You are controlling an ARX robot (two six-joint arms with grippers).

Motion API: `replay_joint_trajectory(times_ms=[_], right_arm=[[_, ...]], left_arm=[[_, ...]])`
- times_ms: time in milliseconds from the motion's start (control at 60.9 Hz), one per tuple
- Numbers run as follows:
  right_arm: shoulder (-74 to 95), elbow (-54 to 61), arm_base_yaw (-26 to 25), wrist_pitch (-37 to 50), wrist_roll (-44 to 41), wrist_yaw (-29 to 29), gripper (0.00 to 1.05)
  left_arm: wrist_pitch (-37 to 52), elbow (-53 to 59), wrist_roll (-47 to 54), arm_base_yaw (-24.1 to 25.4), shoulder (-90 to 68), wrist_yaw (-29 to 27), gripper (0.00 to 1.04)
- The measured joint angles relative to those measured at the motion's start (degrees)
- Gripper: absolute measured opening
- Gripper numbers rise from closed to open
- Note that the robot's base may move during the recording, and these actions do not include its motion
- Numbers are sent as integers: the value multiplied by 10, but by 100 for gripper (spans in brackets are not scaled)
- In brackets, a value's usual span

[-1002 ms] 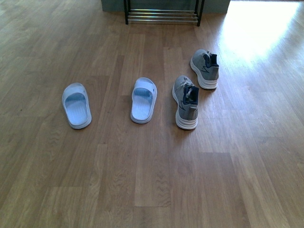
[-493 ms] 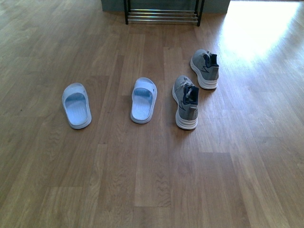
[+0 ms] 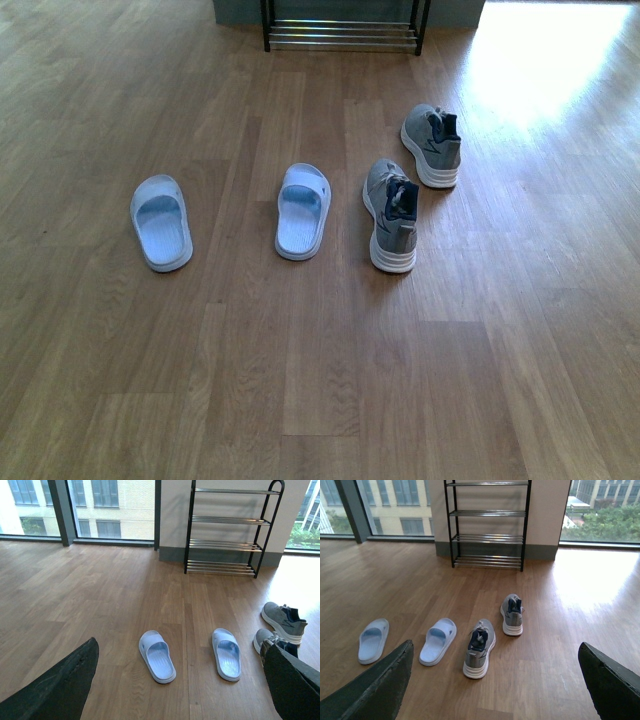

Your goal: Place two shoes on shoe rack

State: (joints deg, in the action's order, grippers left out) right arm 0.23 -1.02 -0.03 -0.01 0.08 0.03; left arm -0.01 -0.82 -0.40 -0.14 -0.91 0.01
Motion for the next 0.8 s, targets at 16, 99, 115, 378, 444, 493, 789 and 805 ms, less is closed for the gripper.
replay_joint_trajectory(times_ms=[16, 99, 115, 378, 444, 493, 789, 805], right_arm=[[0, 0, 0, 0, 0, 0, 95], [0, 0, 0, 0, 0, 0, 95], [0, 0, 0, 0, 0, 0, 95], [0, 0, 0, 0, 0, 0, 95], [0, 0, 0, 0, 0, 0, 95], [0, 0, 0, 0, 0, 0, 95], [0, 0, 0, 0, 0, 0, 95], [0, 0, 0, 0, 0, 0, 95]], left_arm=[[0, 0, 0, 0, 0, 0, 95], [0, 0, 0, 0, 0, 0, 95], [0, 0, 0, 0, 0, 0, 95], [0, 0, 0, 0, 0, 0, 95], [0, 0, 0, 0, 0, 0, 95], [0, 0, 0, 0, 0, 0, 95], [0, 0, 0, 0, 0, 0, 95], [0, 0, 0, 0, 0, 0, 95]])
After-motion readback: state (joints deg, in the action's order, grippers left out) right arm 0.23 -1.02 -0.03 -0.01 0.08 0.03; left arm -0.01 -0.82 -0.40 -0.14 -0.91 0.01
